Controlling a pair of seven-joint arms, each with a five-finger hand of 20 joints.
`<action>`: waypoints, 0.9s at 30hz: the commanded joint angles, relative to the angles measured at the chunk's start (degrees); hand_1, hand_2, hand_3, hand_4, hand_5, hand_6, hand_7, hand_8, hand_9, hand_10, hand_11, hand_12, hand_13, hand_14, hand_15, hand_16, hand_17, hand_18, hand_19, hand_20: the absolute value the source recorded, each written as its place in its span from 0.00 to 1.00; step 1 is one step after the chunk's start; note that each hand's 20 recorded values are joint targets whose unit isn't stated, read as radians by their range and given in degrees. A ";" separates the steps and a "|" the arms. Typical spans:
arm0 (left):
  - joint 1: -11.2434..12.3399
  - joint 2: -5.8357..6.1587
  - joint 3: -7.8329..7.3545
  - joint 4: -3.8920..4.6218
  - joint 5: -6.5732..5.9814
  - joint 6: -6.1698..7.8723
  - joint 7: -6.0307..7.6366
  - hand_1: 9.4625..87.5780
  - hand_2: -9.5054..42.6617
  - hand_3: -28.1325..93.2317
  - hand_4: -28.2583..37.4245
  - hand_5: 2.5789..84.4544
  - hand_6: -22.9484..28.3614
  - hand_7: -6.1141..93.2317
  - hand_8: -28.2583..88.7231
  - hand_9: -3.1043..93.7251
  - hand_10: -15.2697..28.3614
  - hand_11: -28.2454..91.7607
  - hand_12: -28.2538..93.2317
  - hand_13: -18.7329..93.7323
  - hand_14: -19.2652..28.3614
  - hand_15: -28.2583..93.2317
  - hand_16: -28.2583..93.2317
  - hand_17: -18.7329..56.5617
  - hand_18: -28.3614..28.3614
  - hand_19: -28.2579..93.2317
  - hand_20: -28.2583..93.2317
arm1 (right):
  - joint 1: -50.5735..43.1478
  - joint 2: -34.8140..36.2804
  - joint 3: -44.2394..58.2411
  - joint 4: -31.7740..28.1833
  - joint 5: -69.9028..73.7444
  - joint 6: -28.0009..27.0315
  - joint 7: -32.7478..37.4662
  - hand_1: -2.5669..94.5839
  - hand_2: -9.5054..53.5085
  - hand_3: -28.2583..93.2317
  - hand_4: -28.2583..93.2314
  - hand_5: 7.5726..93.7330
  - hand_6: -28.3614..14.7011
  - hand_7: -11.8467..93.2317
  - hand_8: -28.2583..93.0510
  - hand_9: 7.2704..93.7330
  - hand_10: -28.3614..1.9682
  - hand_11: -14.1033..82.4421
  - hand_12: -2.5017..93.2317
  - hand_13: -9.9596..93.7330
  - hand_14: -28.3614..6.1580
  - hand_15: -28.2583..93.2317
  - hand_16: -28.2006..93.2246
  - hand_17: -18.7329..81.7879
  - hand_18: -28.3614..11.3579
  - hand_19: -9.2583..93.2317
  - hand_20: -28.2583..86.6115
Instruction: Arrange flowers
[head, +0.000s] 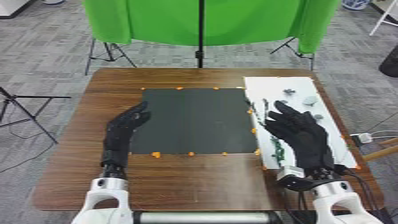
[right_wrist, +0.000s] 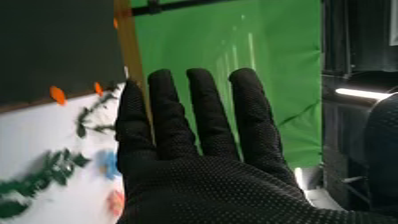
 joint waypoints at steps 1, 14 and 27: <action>2.38 -0.03 -2.90 0.77 0.50 -7.12 0.02 0.24 0.15 0.76 0.16 0.56 0.53 0.17 0.19 0.50 0.67 0.39 0.32 0.45 0.70 0.31 0.24 0.34 0.69 0.31 0.40 | -0.74 -0.63 -0.72 -0.99 -1.05 -2.33 1.37 0.12 0.25 0.75 0.10 0.38 0.61 0.21 0.17 0.40 0.41 0.20 0.21 0.44 0.33 0.31 0.50 0.28 0.25 0.50 0.63; 1.55 0.17 -2.51 0.64 -4.26 -5.89 0.54 0.25 0.15 0.75 0.16 0.57 0.53 0.18 0.19 0.52 0.68 0.41 0.32 0.49 0.74 0.35 0.24 0.35 0.71 0.31 0.41 | 3.83 2.90 -1.59 -0.24 -1.64 0.26 0.53 0.12 0.24 0.76 0.10 0.38 0.63 0.21 0.17 0.40 0.44 0.19 0.19 0.39 0.37 0.29 0.46 0.29 0.29 0.24 0.49; 3.00 -0.25 -8.76 -0.84 2.48 -9.02 -3.74 0.25 0.14 0.75 0.17 0.55 0.53 0.17 0.19 0.51 0.66 0.39 0.32 0.47 0.74 0.33 0.25 0.32 0.72 0.31 0.40 | 4.72 9.41 -3.20 -3.90 -24.89 15.84 3.01 0.16 0.01 0.75 0.09 0.34 0.61 0.22 0.17 0.35 0.42 0.19 0.23 0.40 0.37 0.30 0.45 0.36 0.23 0.29 0.52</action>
